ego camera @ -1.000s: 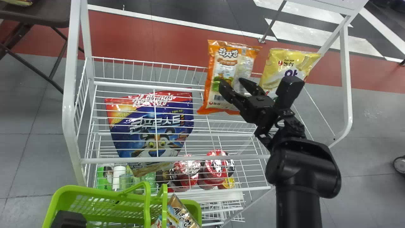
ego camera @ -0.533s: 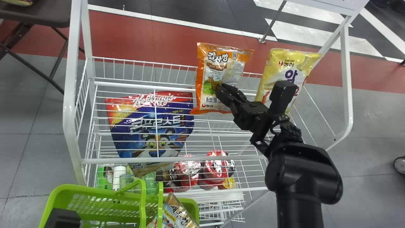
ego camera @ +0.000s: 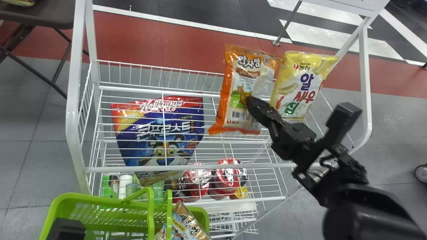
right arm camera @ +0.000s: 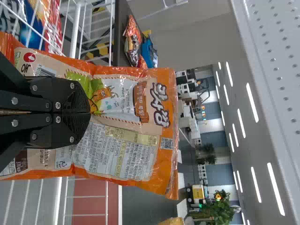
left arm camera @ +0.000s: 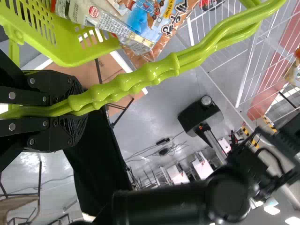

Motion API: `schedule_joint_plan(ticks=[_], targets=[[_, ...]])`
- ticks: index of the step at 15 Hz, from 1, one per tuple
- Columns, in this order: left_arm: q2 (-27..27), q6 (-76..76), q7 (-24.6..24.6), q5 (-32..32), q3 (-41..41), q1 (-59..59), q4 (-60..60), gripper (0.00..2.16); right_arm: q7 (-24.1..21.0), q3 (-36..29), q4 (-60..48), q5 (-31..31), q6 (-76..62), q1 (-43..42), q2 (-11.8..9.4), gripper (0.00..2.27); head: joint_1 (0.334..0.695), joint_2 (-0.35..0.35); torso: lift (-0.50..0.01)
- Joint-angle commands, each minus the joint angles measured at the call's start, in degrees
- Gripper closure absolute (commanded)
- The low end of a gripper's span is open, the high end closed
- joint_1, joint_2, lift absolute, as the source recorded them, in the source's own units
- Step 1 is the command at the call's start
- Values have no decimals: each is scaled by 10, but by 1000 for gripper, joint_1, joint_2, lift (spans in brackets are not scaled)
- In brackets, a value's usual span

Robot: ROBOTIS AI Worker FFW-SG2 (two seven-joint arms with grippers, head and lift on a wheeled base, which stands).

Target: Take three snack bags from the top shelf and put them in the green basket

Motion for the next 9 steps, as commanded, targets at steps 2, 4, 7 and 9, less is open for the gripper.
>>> schedule_joint_plan(ticks=[2, 4, 7, 9], targets=[[-1, 0, 1, 1, 1, -1, -2, 2017, 55, -87, -129, -71, 264, 53, 1, 2246, 695, -350, -37], [-3, 0, 3, 1, 2, -1, -2, 2017, 84, -117, -211, -75, 387, 92, 1, 2246, 695, -350, -37], [-4, -4, 15, 3, 1, 0, -4, 2017, 114, -143, -294, -72, 557, 104, 1, 2246, 695, -350, -37], [-7, -4, 17, 3, -1, 0, -5, 2017, 135, -150, -309, -63, 557, 125, 1, 2246, 695, -350, -37]])
